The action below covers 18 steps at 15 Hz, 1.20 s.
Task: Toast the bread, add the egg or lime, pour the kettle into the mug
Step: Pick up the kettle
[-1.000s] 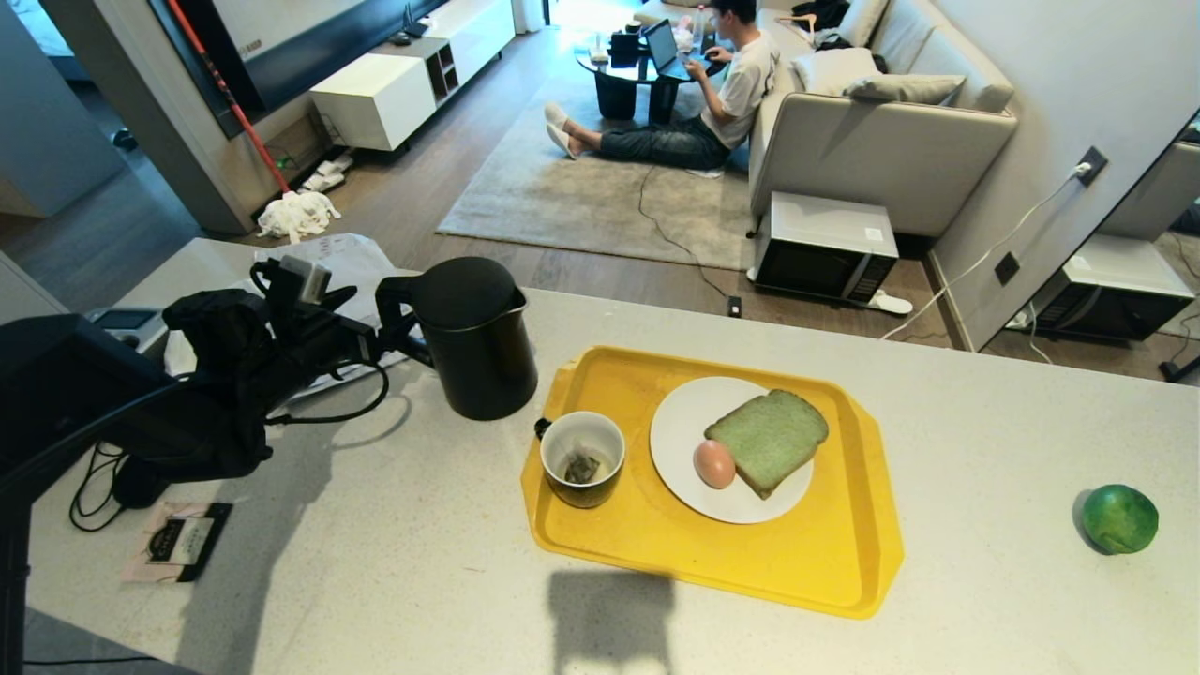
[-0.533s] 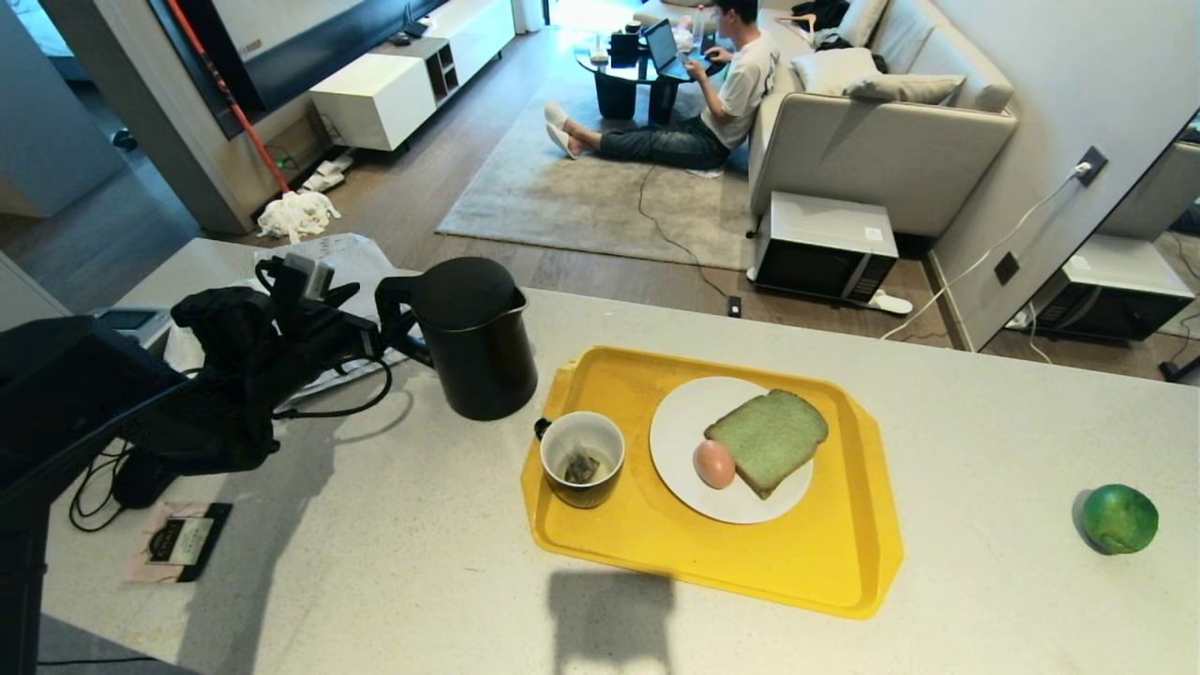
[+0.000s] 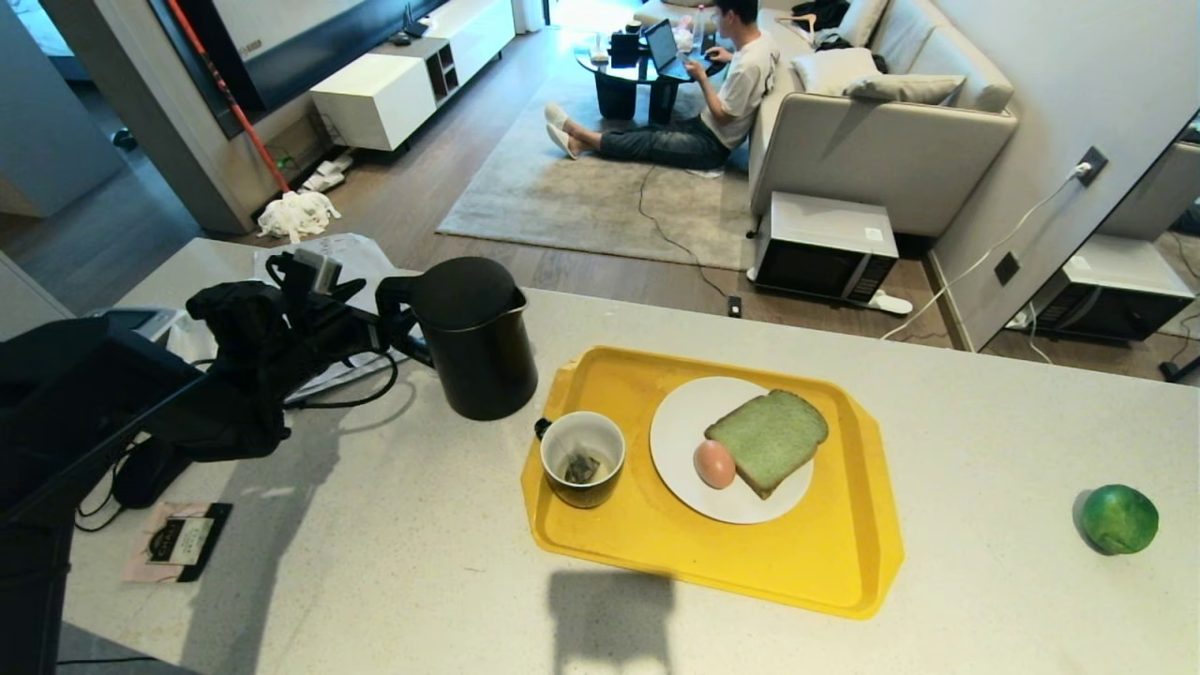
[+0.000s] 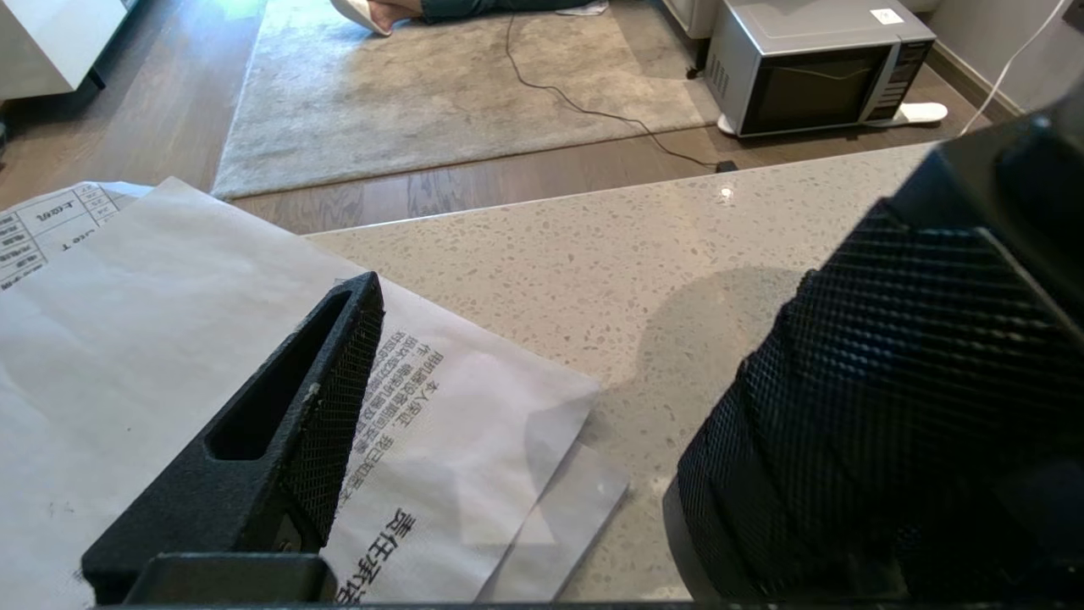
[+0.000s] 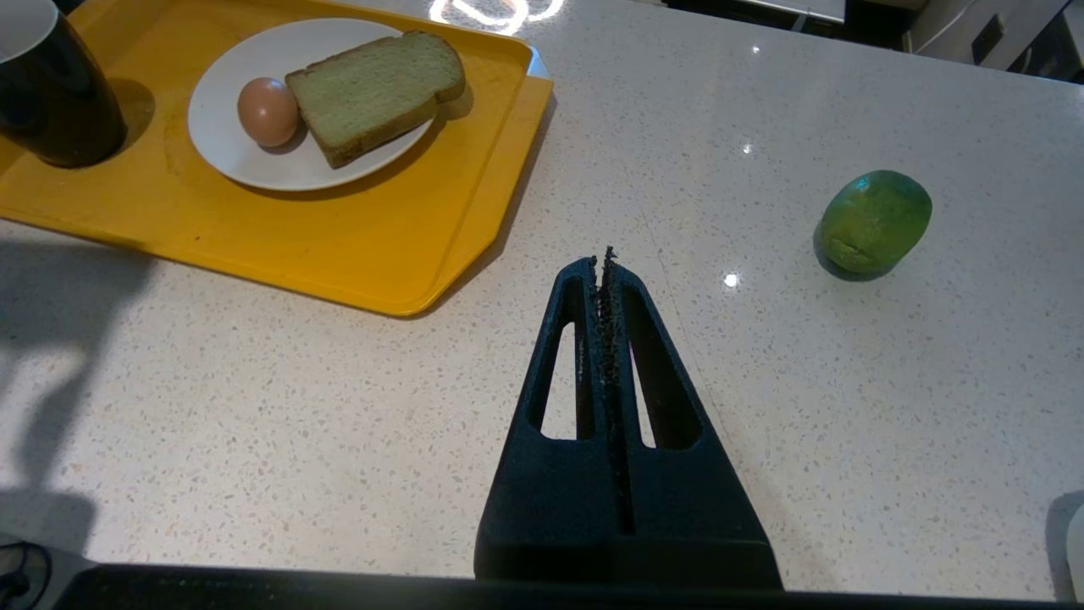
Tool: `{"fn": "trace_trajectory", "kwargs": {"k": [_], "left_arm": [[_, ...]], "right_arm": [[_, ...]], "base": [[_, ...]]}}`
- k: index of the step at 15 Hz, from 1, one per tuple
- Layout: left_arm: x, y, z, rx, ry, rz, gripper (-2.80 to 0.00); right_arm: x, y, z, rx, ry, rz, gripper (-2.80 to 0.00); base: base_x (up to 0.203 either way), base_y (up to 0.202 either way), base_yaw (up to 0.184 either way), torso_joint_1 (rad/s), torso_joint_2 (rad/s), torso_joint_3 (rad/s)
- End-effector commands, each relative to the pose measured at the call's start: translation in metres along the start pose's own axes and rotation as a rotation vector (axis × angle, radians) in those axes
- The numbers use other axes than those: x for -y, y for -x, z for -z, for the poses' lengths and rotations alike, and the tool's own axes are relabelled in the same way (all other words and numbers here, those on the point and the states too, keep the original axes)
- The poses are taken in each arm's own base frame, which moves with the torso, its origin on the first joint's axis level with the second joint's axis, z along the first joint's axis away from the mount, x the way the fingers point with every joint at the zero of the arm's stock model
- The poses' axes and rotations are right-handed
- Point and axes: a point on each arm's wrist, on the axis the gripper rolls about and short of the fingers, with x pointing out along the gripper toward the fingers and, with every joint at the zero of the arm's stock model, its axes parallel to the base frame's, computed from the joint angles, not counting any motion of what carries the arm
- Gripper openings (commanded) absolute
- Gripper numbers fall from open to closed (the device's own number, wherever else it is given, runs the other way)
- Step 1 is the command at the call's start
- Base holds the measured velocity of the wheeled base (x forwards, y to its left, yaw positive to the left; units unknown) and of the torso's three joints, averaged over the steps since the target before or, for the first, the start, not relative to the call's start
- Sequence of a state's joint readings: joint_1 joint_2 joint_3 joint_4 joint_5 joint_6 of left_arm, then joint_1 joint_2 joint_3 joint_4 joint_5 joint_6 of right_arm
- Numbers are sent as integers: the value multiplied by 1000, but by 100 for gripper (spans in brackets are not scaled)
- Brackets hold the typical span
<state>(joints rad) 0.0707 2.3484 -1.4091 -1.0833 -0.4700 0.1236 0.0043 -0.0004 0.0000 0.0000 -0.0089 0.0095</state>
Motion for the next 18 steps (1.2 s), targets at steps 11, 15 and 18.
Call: {"fn": "trace_trajectory", "kwargs": {"k": [11, 15, 18], "left_arm": [[3, -6, -7, 26, 5, 31, -280], [3, -4, -23, 55, 22, 28, -280], [5, -2, -41, 90, 77, 34, -280]], "right_arm": [[0, 0, 0, -2, -1, 0, -280], [0, 0, 0, -2, 0, 0, -280], [0, 0, 0, -2, 0, 0, -280]], "base": [[0, 0, 0, 0, 0, 0], [0, 0, 0, 0, 0, 0], [0, 0, 0, 0, 0, 0]]}}
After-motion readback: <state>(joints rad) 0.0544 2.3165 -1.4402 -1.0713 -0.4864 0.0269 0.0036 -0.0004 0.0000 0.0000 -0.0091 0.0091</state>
